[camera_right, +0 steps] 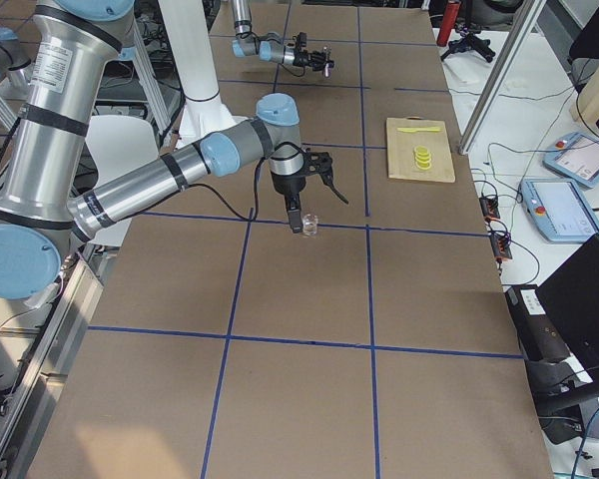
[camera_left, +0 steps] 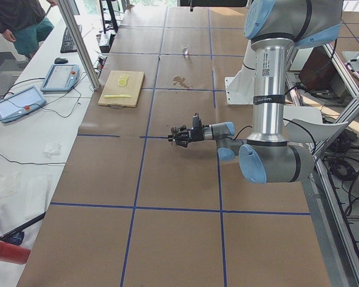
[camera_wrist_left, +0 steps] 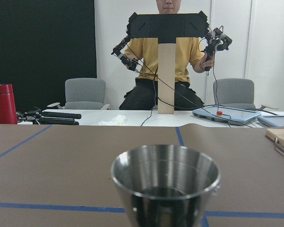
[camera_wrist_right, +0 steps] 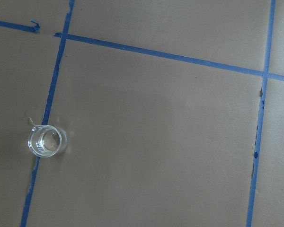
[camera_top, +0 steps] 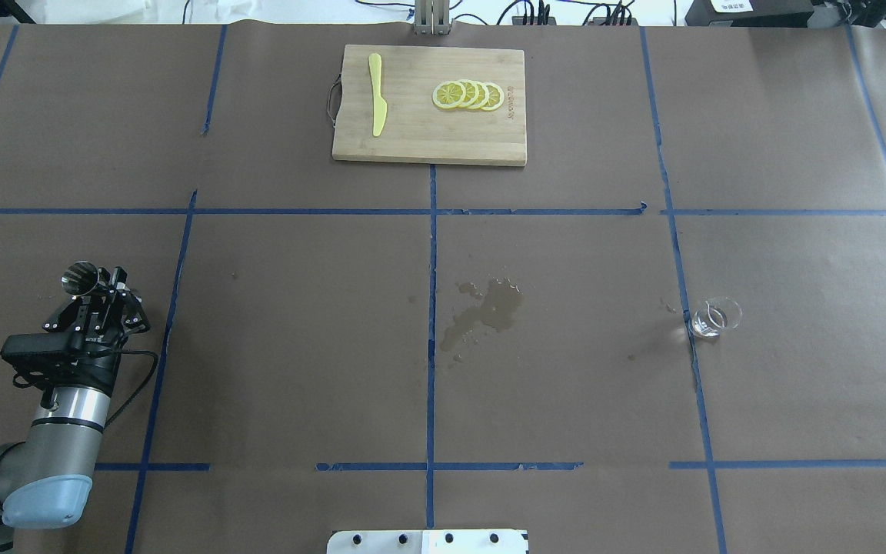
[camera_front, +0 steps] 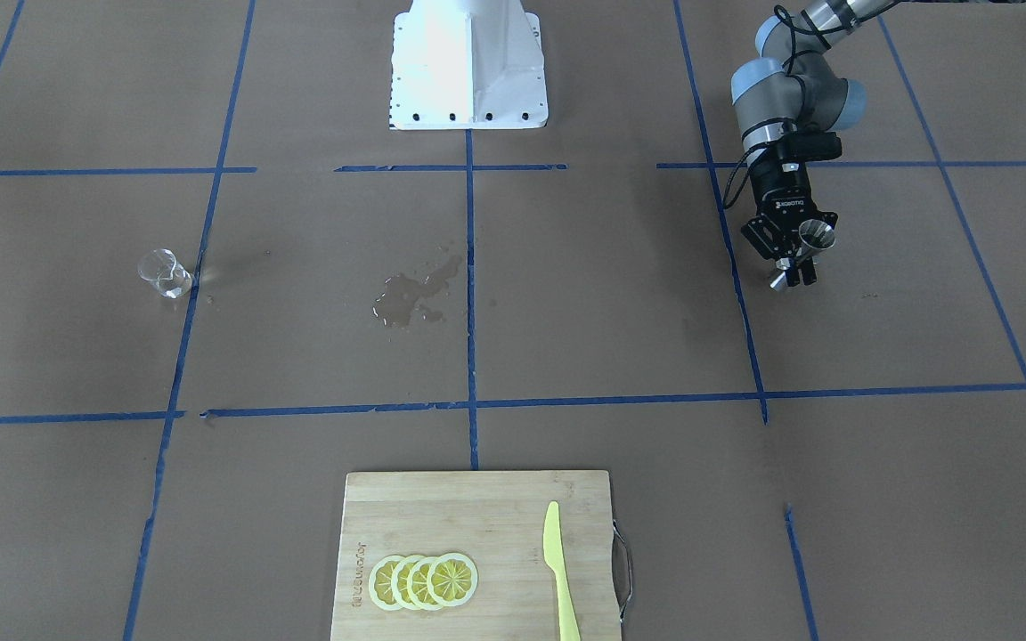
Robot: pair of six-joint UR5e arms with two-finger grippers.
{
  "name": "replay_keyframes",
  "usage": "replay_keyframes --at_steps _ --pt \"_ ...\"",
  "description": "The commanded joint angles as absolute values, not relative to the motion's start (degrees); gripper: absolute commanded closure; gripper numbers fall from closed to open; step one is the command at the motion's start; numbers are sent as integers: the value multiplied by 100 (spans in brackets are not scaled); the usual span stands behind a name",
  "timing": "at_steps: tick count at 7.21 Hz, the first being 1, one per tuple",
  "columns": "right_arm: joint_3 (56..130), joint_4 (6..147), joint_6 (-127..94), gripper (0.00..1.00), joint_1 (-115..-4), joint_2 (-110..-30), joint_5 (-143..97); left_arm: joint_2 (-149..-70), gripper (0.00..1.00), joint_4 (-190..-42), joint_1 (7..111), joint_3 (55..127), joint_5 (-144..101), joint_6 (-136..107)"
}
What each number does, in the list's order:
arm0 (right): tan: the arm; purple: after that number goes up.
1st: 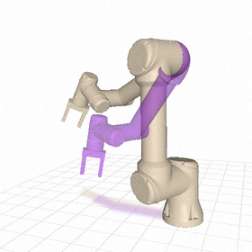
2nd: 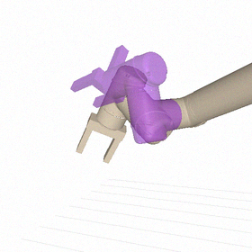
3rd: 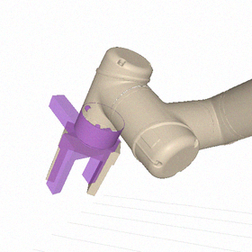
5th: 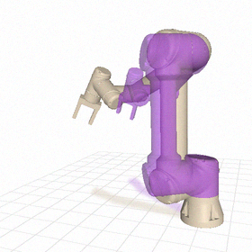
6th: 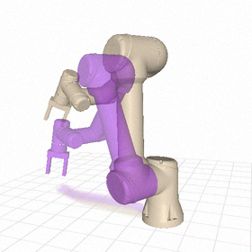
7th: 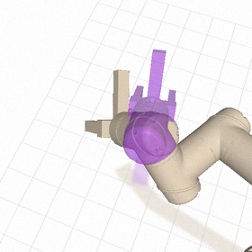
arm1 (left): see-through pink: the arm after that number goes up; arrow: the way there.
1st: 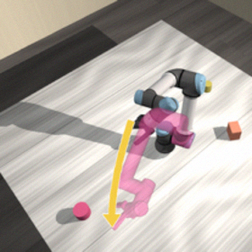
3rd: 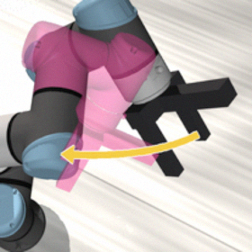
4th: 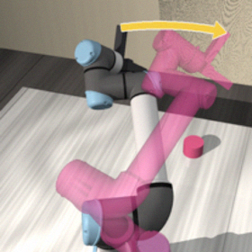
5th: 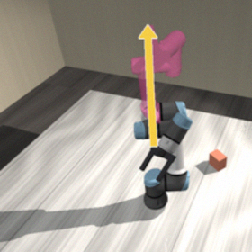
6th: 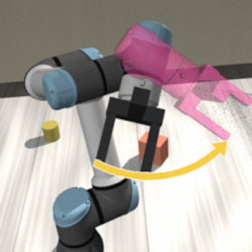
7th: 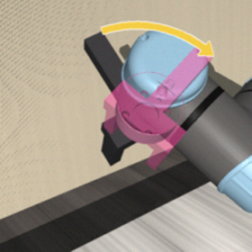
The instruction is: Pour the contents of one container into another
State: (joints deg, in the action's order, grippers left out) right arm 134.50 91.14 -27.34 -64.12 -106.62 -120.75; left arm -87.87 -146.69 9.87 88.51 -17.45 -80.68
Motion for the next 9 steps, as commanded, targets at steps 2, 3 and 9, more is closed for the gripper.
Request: replay_keyframes --at_steps 2,3,9 --pt "13456 9114 -2733 0 -6425 -10661 -12067 -8868 100 -14669 976 8780 -1705 -8068" --pt "13456 9114 -2733 0 -6425 -10661 -12076 -8868 100 -14669 967 8780 -1714 -8068" --pt "13412 9097 -2620 0 -6434 -10670 -12076 -8868 100 -14669 765 8780 -1749 -8077"
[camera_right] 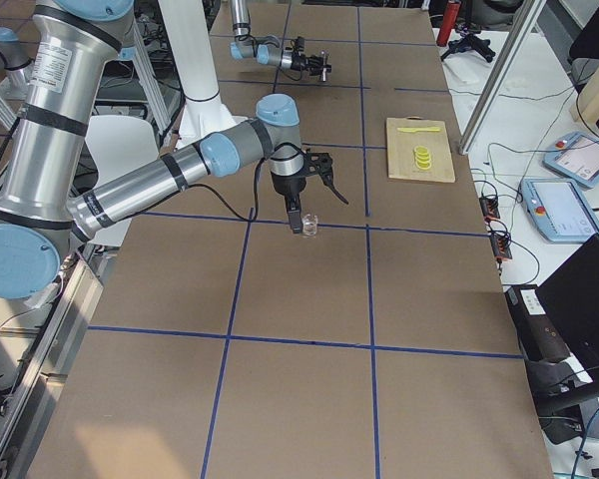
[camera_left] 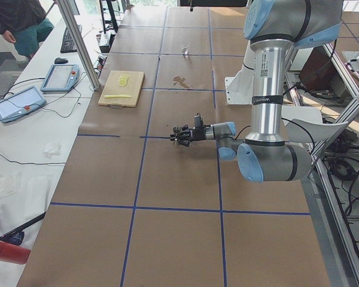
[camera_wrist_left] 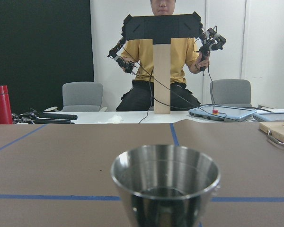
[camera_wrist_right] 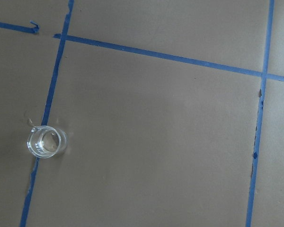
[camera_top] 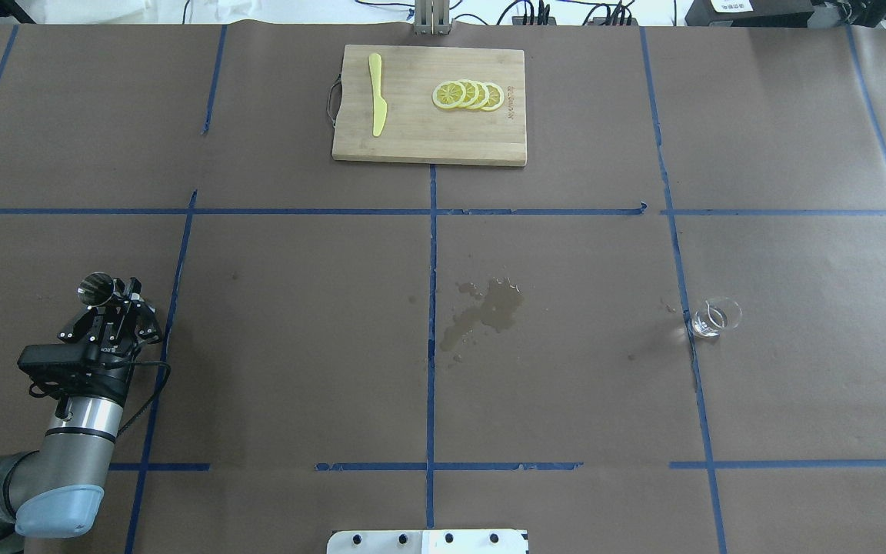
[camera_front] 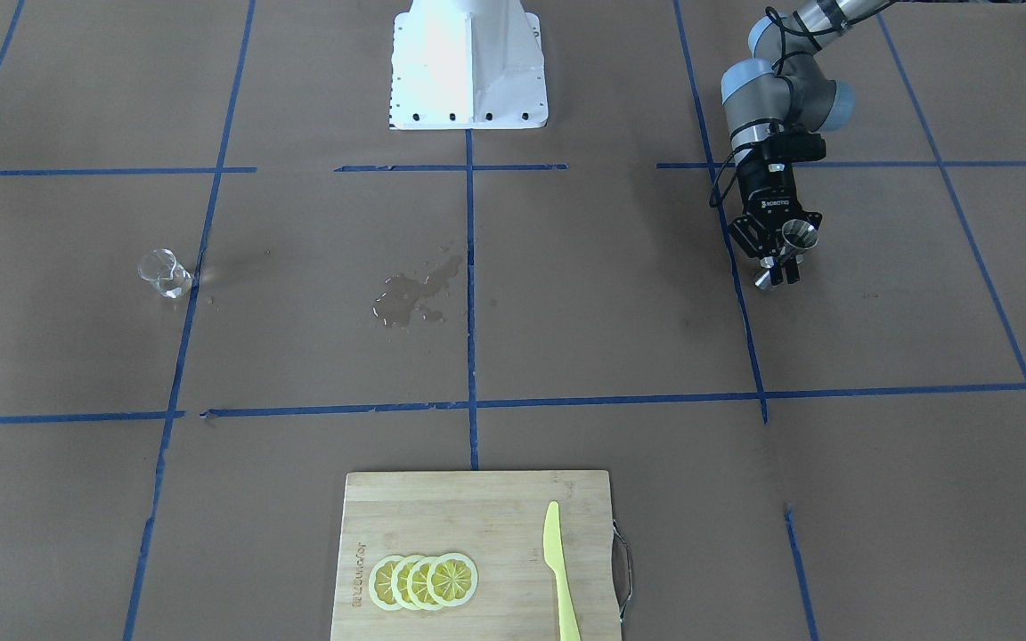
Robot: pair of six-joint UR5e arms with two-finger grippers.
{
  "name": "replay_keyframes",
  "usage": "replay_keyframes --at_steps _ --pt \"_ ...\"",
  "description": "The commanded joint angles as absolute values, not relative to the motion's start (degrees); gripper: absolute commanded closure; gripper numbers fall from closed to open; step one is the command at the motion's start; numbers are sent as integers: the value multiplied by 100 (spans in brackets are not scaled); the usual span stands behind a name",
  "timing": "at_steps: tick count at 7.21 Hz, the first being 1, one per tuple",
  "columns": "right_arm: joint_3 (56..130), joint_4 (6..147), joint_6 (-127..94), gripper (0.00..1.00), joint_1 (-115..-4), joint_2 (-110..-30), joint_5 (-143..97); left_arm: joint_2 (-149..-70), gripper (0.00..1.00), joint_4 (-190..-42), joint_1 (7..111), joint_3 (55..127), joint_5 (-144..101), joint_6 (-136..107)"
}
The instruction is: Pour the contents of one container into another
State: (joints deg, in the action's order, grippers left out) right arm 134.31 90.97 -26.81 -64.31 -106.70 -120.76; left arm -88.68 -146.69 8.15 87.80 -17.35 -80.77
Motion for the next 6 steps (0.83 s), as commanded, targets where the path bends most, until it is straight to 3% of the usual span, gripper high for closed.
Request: replay_keyframes --at_steps 1,3,4,6 --pt "13412 9097 -2619 0 -6434 -10670 -12076 -8886 100 -14669 747 8780 -1749 -8077" --pt "13421 9097 -2619 0 -6434 -10670 -12076 -8912 100 -14669 730 8789 -1758 -8077" --pt "13421 9097 -2619 0 -6434 -10670 -12076 -8912 93 -14669 729 8780 -1767 -8077" --pt "13421 9097 -2619 0 -6442 -10670 -12076 -8912 64 -14660 695 8780 -1767 -8051"
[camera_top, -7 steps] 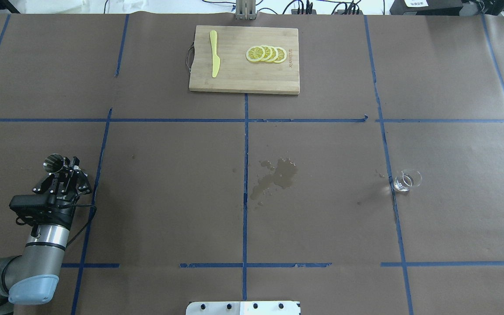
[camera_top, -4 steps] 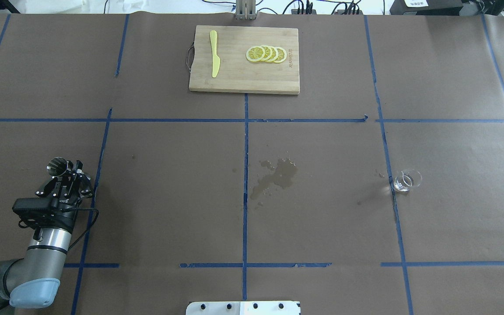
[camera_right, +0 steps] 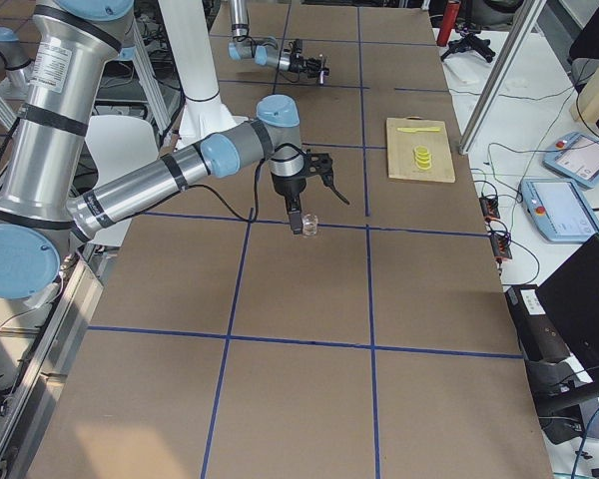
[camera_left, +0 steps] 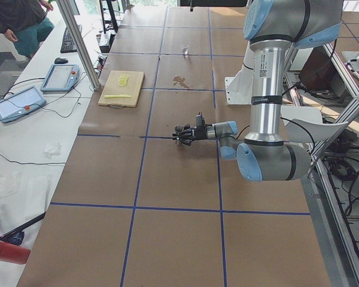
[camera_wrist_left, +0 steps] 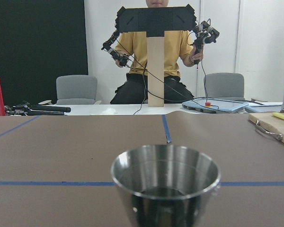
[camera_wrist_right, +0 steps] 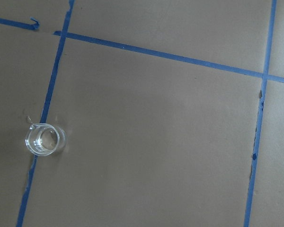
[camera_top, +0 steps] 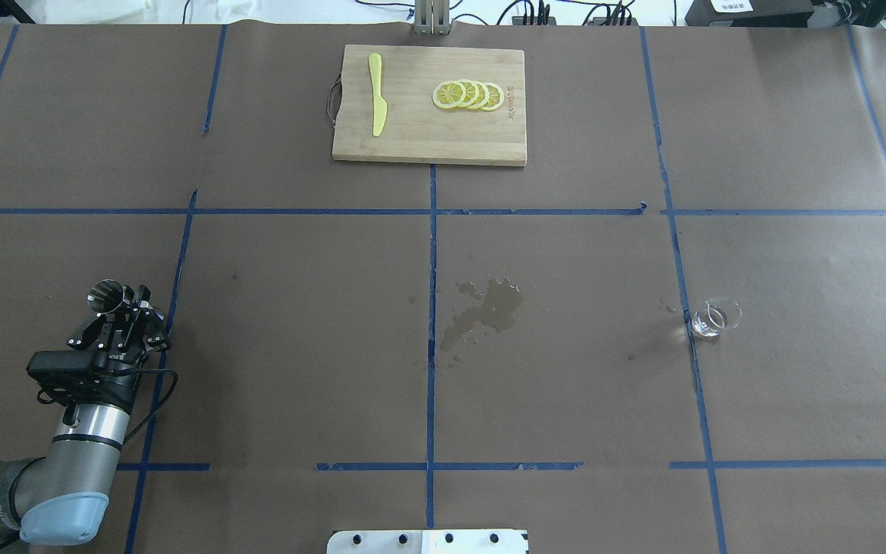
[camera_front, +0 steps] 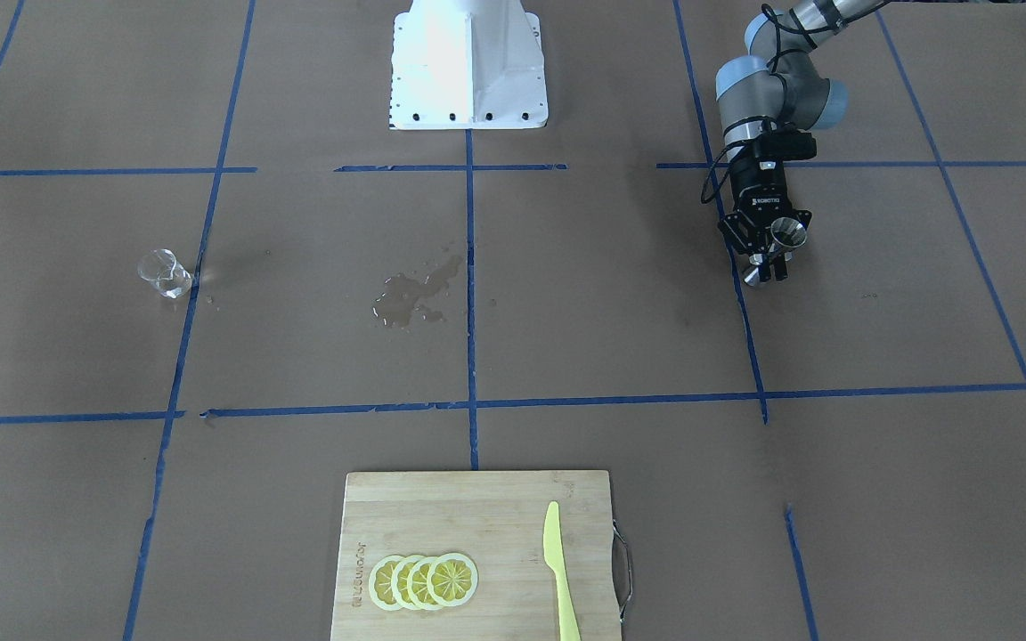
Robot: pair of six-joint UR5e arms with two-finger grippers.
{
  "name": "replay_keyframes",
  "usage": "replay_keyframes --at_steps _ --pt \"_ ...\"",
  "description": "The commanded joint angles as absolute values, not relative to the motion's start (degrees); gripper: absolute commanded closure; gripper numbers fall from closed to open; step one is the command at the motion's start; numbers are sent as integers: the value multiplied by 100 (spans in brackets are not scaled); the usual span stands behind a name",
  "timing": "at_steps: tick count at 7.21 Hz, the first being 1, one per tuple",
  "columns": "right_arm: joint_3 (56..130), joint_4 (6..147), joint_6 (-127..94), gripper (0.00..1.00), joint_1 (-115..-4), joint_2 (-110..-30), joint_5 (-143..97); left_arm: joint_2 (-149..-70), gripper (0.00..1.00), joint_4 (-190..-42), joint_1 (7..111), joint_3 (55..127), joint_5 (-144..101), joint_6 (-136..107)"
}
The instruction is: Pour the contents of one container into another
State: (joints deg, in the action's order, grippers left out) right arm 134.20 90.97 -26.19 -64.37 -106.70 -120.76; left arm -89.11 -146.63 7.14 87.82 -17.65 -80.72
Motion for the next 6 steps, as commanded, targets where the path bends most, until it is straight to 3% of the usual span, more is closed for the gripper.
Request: replay_keyframes --at_steps 1,4,5,6 --pt "13421 9097 -2619 0 -6442 -10670 -12076 -8912 53 -14660 694 8780 -1767 -8033" --pt "13421 9097 -2610 0 -6442 -10670 -12076 -8912 39 -14660 686 8789 -1775 -8024" --pt "13421 9097 -2610 0 -6442 -10670 -12076 -8912 0 -14660 686 8780 -1784 -8024" --pt "13421 9097 -2610 0 -6442 -10670 -12076 -8912 0 -14660 686 8789 -1819 -8024"
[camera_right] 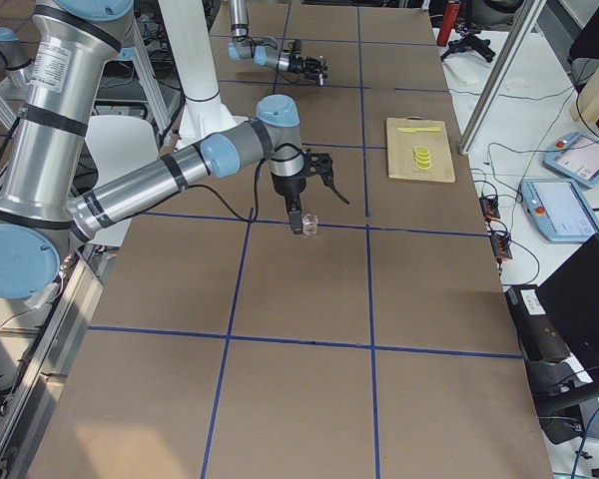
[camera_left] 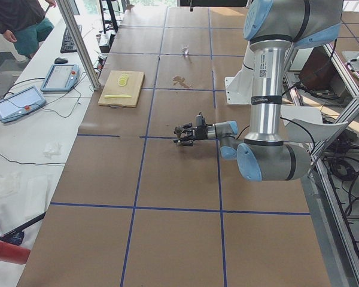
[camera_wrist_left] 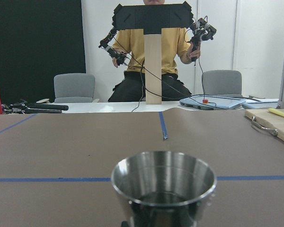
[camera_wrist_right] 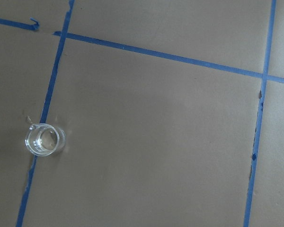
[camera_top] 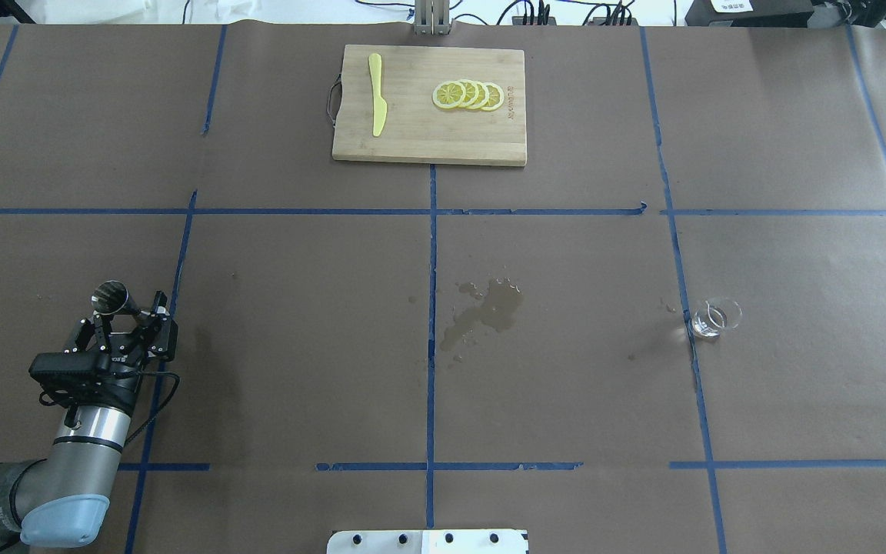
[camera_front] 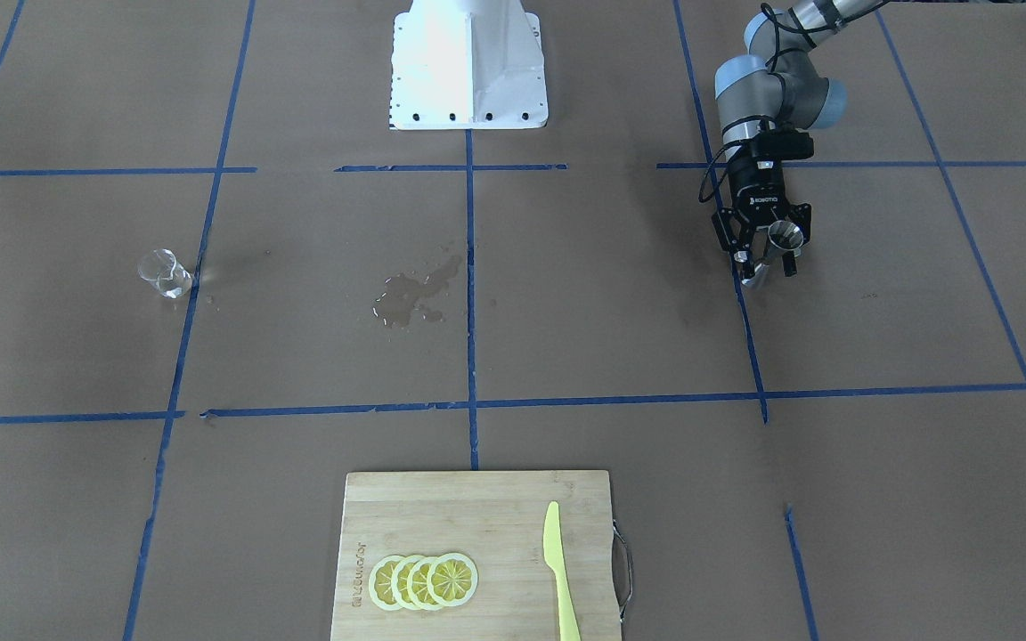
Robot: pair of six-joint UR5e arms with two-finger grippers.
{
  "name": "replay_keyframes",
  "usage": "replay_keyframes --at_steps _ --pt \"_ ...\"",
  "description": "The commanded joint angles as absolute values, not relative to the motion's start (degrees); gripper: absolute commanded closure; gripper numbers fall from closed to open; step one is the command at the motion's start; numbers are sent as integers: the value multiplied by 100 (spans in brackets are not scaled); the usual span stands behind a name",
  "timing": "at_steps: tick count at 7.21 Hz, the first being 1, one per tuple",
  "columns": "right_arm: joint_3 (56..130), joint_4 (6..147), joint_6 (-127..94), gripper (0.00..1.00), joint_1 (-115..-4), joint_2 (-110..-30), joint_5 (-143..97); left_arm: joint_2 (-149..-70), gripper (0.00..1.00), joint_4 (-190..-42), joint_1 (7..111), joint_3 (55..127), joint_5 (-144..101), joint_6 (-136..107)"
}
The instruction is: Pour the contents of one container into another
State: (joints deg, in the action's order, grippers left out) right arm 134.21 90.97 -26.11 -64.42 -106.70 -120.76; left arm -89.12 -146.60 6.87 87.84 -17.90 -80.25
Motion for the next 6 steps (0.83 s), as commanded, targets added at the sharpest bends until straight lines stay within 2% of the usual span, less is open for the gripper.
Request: replay_keyframes --at_steps 1,6 --pt "13412 9097 -2602 0 -6442 -10670 -12076 -8912 0 -14669 686 8806 -1828 -8024" --pt "13421 9097 -2584 0 -6451 -10670 -12076 -8886 0 -14730 642 8877 -2153 -8033"
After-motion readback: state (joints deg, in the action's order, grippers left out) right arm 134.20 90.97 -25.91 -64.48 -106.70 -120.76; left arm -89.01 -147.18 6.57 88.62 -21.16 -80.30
